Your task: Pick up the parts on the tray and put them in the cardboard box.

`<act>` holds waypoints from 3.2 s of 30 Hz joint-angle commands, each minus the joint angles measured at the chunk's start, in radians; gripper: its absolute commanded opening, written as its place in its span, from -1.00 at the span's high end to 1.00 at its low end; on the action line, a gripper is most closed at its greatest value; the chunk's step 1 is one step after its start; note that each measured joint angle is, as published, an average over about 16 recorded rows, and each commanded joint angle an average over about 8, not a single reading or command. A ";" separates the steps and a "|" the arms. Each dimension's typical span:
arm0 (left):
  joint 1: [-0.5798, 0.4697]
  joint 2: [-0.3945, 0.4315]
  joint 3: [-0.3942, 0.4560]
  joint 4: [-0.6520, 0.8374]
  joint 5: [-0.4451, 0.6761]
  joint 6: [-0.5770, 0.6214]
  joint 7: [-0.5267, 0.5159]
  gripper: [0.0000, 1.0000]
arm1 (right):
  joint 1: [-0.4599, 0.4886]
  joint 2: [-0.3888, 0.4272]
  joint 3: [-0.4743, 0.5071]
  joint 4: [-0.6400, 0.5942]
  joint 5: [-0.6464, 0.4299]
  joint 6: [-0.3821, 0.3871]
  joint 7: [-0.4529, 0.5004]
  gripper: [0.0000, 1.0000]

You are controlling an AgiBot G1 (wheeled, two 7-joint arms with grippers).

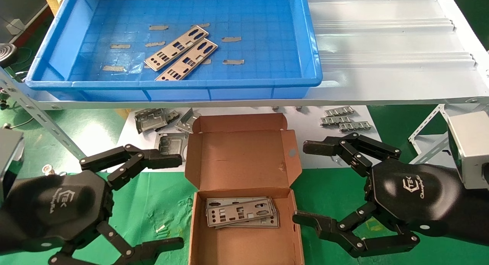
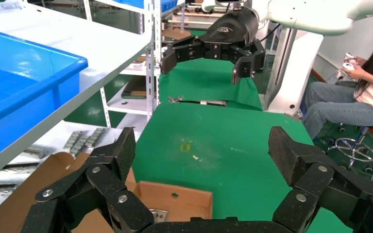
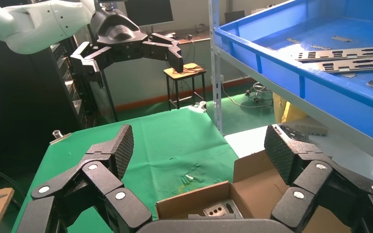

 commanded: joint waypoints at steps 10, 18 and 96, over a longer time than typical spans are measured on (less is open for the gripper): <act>0.000 0.000 0.000 0.000 0.000 0.000 0.000 -1.00 | 0.000 0.000 0.000 0.000 0.000 0.000 0.000 0.75; 0.000 0.000 0.000 0.000 0.000 0.000 0.000 -1.00 | 0.000 0.000 0.000 0.000 0.000 0.000 0.000 1.00; 0.000 0.000 0.000 0.000 0.000 0.000 0.000 -1.00 | 0.000 0.000 0.000 0.000 0.000 0.000 0.000 1.00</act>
